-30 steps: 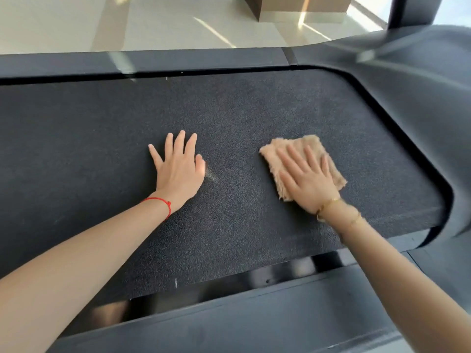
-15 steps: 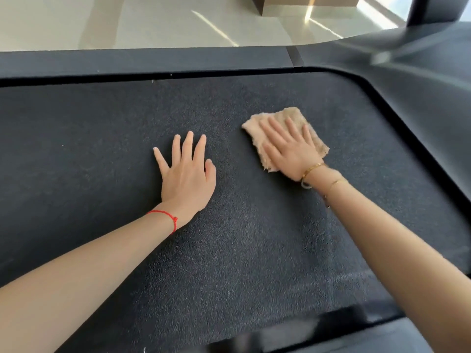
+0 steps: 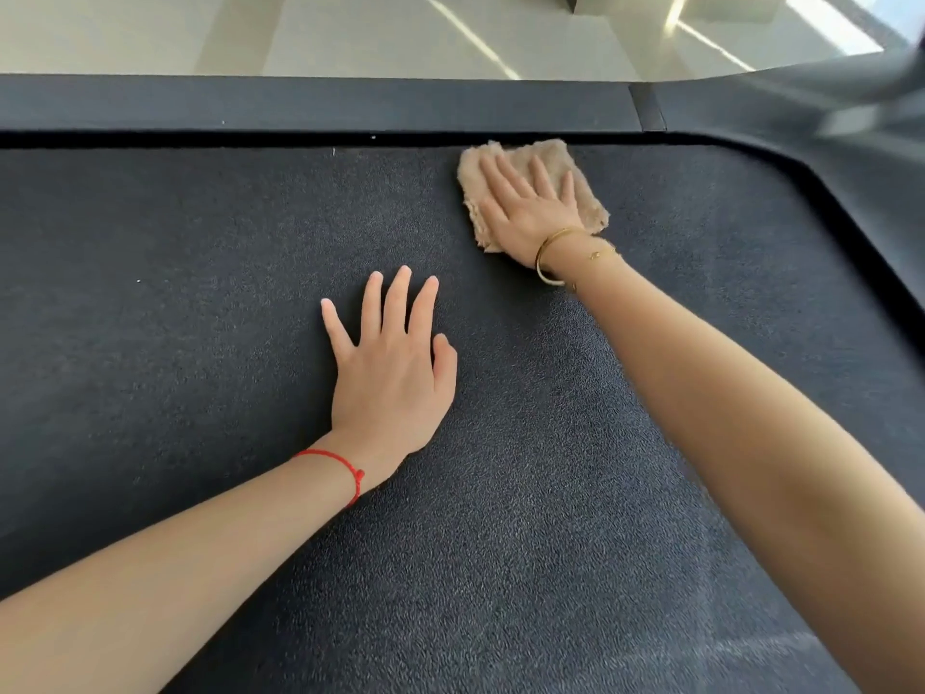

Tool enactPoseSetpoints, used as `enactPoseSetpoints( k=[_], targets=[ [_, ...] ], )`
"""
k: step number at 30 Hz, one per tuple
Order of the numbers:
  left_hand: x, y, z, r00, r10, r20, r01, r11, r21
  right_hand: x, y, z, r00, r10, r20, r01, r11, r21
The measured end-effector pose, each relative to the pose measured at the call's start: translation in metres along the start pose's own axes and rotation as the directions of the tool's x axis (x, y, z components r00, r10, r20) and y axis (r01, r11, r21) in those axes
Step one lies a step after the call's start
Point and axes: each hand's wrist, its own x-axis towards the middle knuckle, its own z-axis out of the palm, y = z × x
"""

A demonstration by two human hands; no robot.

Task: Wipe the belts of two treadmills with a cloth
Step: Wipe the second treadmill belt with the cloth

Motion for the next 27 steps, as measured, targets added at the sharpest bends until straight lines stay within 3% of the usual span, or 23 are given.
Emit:
enactPoseSetpoints(
  k=[5,10,12,21,24,27],
  targets=[
    [-0.002,-0.001,-0.002,1.0,0.01,0.007,-0.01,1.0,-0.024,-0.076,0.022,0.01,0.992,-0.124,-0.029,0.123,0.992,-0.015],
    [-0.004,0.001,-0.005,1.0,0.008,0.002,-0.008,0.997,-0.071,-0.116,0.084,-0.003,0.98,0.196,-0.03,-0.197,0.98,-0.02],
    [-0.005,0.002,-0.006,1.0,0.003,-0.002,-0.003,0.997,-0.079,-0.13,0.081,-0.004,0.969,0.246,-0.021,-0.247,0.969,-0.015],
    [-0.008,0.006,-0.011,1.0,0.001,0.0,-0.001,0.995,-0.096,-0.278,-0.018,0.032,0.99,-0.141,0.002,0.141,0.989,-0.04],
    [-0.007,0.005,-0.011,1.0,-0.004,0.003,0.004,0.993,-0.118,-0.314,-0.018,0.037,0.986,-0.164,0.007,0.164,0.985,-0.06],
    [-0.008,0.004,-0.012,1.0,0.008,0.007,-0.007,0.992,-0.129,-0.328,0.002,0.033,0.996,-0.084,0.001,0.084,0.996,-0.039]
  ],
)
